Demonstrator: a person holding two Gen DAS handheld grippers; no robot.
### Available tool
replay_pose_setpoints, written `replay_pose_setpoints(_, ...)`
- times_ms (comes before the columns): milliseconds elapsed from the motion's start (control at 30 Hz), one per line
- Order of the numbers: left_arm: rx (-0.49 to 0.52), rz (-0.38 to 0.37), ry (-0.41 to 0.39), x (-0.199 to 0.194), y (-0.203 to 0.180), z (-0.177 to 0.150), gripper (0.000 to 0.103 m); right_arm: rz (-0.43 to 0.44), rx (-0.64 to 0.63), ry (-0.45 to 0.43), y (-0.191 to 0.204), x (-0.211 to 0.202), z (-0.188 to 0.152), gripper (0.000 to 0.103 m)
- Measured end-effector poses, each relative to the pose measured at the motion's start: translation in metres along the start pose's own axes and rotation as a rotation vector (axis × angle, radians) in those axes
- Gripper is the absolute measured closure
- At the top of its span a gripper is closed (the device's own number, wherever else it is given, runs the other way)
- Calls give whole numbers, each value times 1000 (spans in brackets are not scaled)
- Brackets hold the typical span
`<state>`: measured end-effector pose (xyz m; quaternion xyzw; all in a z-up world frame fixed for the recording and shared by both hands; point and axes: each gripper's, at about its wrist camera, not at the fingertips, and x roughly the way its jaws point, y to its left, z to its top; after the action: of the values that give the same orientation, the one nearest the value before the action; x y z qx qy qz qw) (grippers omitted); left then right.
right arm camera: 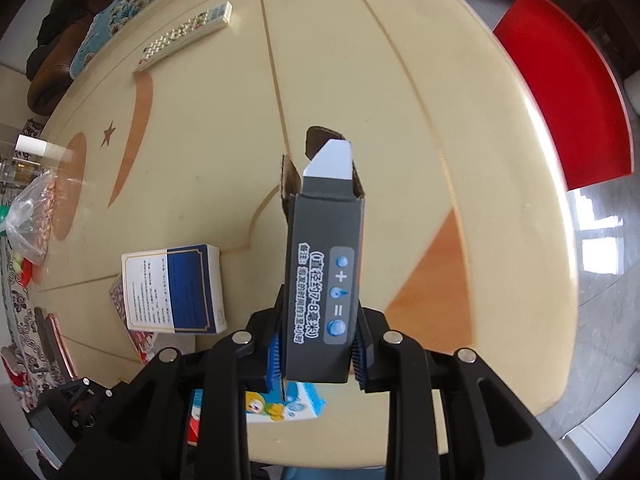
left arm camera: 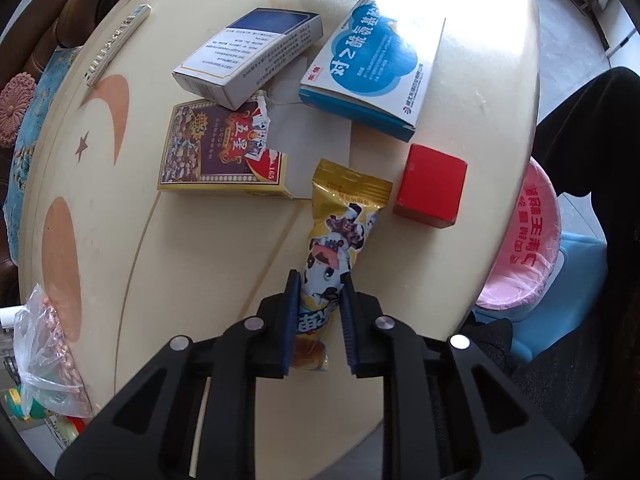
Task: Collect trash
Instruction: 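Close the left gripper on the snack wrapper while the right gripper grasps the black box, then carry the yellow wrapper and black box with both grippers over the pink bin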
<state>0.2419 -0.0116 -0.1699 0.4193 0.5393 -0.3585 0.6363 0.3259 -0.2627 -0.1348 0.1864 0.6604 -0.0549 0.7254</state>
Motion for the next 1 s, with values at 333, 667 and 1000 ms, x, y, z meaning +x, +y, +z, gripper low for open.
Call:
replay_pose_setpoints(333,-30,60,-41,-36,-7,-9,85,3,-22,-49,-4,-20,-9,76)
replay_pose_setpoints(667,-23,139,-93,-98,-30,-17,85,28,-119,-96,2,-66,-54,76)
replay_pose_setpoints(1000,25,176,-146,-150,-82,-32,85,47,-282,-133,7,-112,-136,76)
